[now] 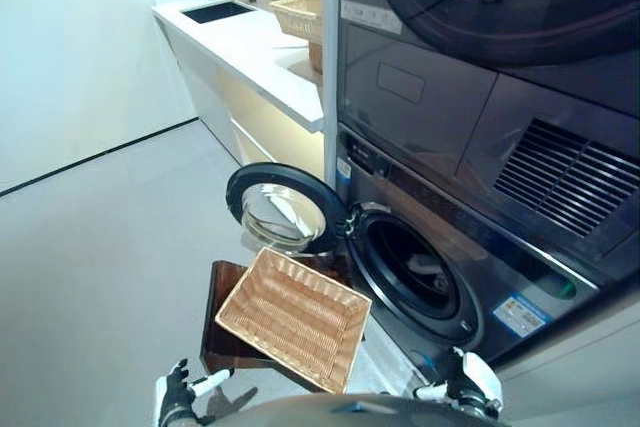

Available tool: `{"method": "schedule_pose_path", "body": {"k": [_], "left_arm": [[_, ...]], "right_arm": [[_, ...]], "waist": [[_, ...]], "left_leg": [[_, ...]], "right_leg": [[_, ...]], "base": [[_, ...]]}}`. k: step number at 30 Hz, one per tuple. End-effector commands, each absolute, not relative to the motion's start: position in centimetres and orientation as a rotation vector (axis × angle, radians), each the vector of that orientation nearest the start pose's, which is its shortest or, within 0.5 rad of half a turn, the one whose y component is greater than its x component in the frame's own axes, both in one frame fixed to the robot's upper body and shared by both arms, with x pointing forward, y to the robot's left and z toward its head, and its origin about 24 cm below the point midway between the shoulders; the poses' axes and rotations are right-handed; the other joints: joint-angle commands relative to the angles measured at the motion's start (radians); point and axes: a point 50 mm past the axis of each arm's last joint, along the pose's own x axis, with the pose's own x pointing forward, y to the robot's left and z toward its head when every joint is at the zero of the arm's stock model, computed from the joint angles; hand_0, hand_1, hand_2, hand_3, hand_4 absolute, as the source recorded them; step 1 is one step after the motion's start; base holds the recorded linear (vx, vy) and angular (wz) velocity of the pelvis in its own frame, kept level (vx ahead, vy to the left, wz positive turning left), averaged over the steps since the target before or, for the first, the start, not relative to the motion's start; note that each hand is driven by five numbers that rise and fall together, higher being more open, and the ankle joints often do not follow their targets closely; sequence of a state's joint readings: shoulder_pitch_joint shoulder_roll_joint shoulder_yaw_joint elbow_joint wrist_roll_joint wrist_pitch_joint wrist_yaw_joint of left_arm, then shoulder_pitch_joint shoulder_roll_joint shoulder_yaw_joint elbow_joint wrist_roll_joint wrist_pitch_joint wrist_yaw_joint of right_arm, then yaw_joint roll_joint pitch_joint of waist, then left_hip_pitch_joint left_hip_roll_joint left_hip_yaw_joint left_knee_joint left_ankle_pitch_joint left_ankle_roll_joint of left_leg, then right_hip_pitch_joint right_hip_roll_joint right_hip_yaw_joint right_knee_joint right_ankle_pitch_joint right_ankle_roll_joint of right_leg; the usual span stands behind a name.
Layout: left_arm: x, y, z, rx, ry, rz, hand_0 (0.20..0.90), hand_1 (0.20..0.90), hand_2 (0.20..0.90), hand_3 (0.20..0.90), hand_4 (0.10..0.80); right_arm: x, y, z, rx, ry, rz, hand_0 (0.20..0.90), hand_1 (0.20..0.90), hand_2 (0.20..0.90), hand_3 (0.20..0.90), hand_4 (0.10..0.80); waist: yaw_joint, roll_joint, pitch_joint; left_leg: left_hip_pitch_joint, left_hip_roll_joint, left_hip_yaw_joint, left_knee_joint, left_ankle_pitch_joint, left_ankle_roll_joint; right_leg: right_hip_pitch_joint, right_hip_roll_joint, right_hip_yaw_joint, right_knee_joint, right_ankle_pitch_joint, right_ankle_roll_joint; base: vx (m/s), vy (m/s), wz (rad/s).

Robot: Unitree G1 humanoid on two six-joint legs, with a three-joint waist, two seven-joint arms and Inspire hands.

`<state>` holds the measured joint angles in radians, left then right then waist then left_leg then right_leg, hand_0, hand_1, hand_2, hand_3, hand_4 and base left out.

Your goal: Pick up the clothes and place them into the washing machine

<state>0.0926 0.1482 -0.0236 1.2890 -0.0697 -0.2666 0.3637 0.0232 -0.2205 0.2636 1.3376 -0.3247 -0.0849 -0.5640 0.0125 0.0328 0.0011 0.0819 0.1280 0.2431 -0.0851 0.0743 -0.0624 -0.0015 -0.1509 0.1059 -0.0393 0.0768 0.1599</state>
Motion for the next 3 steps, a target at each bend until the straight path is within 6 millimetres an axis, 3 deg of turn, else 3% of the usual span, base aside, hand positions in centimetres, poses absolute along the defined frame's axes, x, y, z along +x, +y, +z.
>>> {"method": "schedule_pose_path", "body": {"k": [1, 3], "left_arm": [[8.84, 23.64, -15.52, 0.337, 1.018, 0.445, 0.900, 0.900, 0.900, 0.900, 0.800], [8.55, 23.45, -15.69, 0.326, 1.040, 0.448, 0.900, 0.900, 0.900, 0.900, 0.800]], "right_arm": [[11.00, -24.03, -14.78, -0.912, 0.967, -0.226, 0.900, 0.900, 0.900, 0.900, 0.800], [10.81, -23.79, -14.91, -0.895, 0.977, -0.228, 0.900, 0.900, 0.900, 0.900, 0.800]], "waist": [[0.000, -0.018, 0.034], [-0.001, -0.023, 0.025]], "left_leg": [[0.000, -0.021, 0.007, -0.002, 0.013, -0.005], [0.004, -0.020, 0.008, -0.002, 0.012, -0.005]], "right_leg": [[0.028, 0.005, -0.026, 0.102, -0.080, -0.025], [0.028, 0.006, -0.025, 0.101, -0.080, -0.025]], "base": [[-0.017, -0.016, 0.12], [-0.003, -0.010, 0.09]]}}
